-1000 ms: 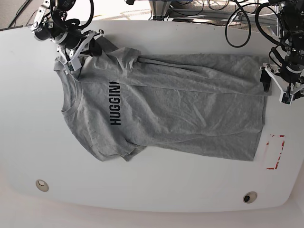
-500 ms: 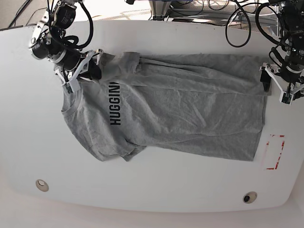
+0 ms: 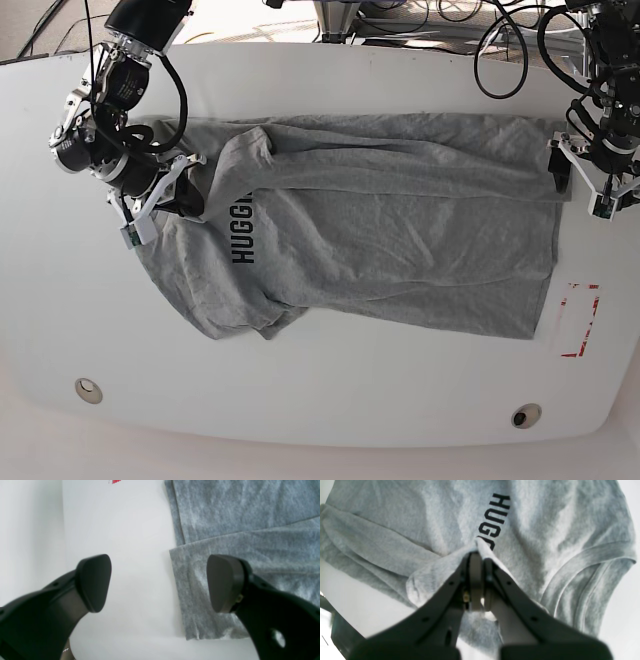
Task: Layout the t-shirt on the table in an organized manner, then fold the t-shirt properly
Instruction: 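Grasp the sleeve hem with the right gripper and pull it outward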
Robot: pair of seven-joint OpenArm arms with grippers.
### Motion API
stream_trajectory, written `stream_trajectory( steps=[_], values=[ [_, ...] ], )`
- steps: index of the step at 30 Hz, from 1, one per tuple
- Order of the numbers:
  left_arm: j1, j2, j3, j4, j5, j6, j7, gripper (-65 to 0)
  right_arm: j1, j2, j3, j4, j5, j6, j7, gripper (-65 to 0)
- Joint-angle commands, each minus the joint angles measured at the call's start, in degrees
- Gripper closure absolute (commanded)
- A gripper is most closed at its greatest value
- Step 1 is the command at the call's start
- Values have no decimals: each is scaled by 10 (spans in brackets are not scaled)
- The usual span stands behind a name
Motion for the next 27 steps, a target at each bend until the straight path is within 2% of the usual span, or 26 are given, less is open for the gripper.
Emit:
stream_trajectory(
  steps=[1,16,18,20,22,25,27],
  values=[
    [-1,-10,-6,10,1,4,-11,-547,32,16,2,-19,12,3,12,0],
    [-1,-10,-6,10,2,4,-11,-547,123,36,2,-121,11,3,13,-8],
    [-1,-10,-6,10,2,4,-11,-547,128,49,1,-135,11,3,13,-19],
    [-1,-10,-6,10,2,4,-11,-547,130,55,0,-148,11,3,13,-68],
    [-1,-10,-6,10,2,4,-11,-547,134,59,-1,-156,11,3,13,-173],
    [-2,-10,-5,10,2,4,-11,-547,131,76,-11,-154,11,3,13,-377],
    [-2,-10,-4,10,2,4,-11,-547,130,87,-22,-154,12,3,13,-487]
  ],
)
